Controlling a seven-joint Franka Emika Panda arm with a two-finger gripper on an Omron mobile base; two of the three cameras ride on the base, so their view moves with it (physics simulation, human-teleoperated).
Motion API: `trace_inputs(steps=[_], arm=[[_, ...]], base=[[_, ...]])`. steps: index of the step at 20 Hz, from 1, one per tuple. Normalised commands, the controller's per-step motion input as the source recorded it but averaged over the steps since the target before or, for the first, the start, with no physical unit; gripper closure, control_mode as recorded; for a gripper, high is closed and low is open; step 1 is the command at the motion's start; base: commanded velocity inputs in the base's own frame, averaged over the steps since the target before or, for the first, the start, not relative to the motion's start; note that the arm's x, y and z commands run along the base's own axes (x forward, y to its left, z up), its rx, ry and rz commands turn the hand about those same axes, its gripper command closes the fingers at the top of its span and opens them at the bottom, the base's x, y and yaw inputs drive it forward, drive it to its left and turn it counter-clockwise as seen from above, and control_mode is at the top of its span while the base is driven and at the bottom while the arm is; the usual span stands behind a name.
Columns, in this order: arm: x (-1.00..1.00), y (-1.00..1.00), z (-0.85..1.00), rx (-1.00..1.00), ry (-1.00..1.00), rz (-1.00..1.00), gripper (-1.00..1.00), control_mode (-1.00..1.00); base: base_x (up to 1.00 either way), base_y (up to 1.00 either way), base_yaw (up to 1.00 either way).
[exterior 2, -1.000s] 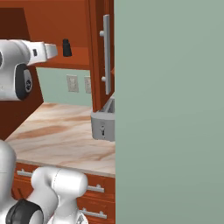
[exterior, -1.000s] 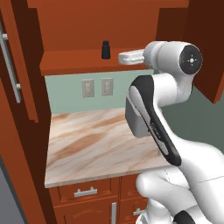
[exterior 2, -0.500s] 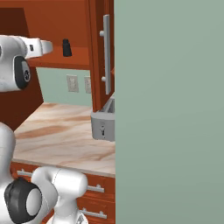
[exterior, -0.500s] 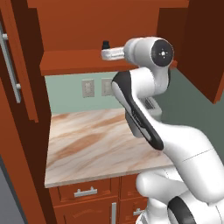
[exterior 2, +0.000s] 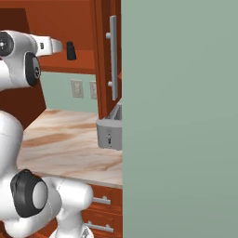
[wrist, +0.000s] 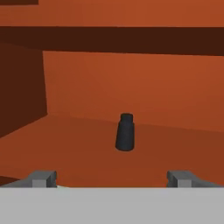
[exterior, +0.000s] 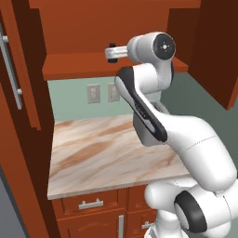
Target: Retrieve the shaker from the cabinet and place it next the steak on a plate on the dining table.
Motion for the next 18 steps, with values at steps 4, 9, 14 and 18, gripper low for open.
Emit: trace_inputs(steps=[4, 9, 14, 18], arm=[[0.56, 0.0, 0.0, 0.0, 0.1, 0.0, -1.0, -1.0], [0.55, 0.0, 0.0, 0.01, 0.13, 0.0, -1.0, -1.0], [0.6, 0.0, 0.01, 0.0, 0.11, 0.0, -1.0, -1.0], [0.53, 0.0, 0.03, 0.0, 0.12, 0.0, -1.0, -1.0]], base=[[0.0, 0.0, 0.0], [0.0, 0.0, 0.0], [0.0, 0.0, 0.0], [0.0, 0.0, 0.0]])
